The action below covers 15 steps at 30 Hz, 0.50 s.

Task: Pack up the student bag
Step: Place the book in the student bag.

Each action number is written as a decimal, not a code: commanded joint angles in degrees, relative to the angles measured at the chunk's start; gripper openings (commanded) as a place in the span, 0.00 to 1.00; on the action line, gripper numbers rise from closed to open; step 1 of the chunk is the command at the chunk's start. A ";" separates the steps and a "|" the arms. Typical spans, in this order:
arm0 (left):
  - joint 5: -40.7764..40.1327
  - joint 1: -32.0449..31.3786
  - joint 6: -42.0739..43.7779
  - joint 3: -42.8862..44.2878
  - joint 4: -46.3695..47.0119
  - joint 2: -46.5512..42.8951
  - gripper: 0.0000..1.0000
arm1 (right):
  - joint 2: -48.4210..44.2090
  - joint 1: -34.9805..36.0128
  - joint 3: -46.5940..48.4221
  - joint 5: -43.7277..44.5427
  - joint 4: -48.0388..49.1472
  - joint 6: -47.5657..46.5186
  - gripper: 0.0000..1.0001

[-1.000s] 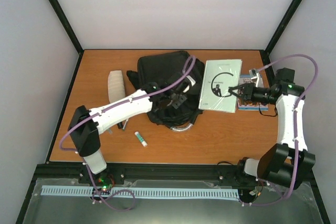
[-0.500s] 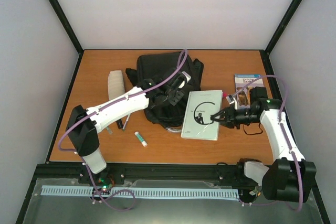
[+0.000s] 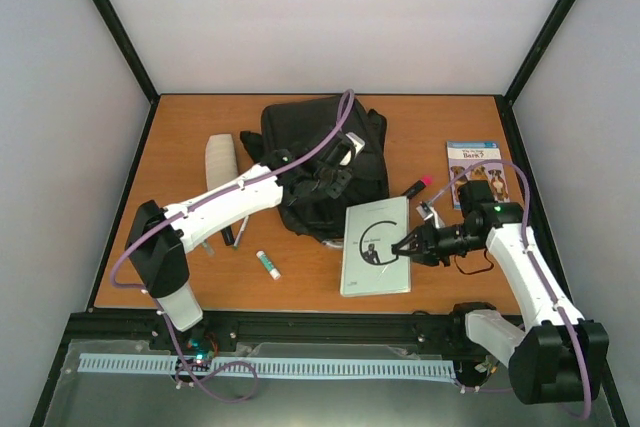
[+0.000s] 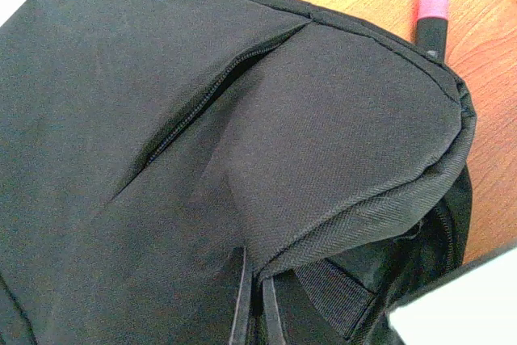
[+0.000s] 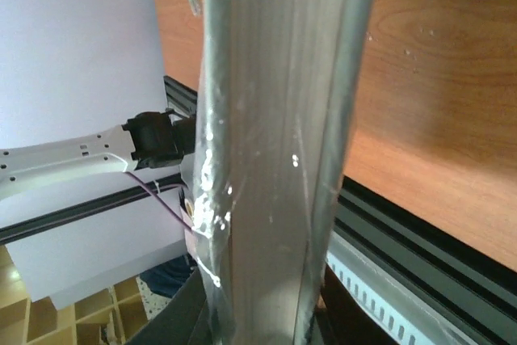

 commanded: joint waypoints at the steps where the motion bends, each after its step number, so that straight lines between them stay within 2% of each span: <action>1: 3.06 0.50 -2.16 2.13 5.59 -0.55 0.01 | -1.60 1.35 -1.10 -5.92 1.21 2.06 0.03; 7: 9.27 0.50 -2.04 -0.22 8.36 -4.58 0.01 | 0.10 3.33 -4.10 -8.49 9.91 5.90 0.03; 11: 10.26 0.49 -0.78 -2.18 10.55 -7.16 0.01 | 2.12 5.46 -2.56 -4.46 15.53 6.64 0.03; 15: 9.84 0.49 -0.28 -2.50 10.71 -7.69 0.01 | 4.80 6.86 -1.16 -4.62 20.06 7.00 0.03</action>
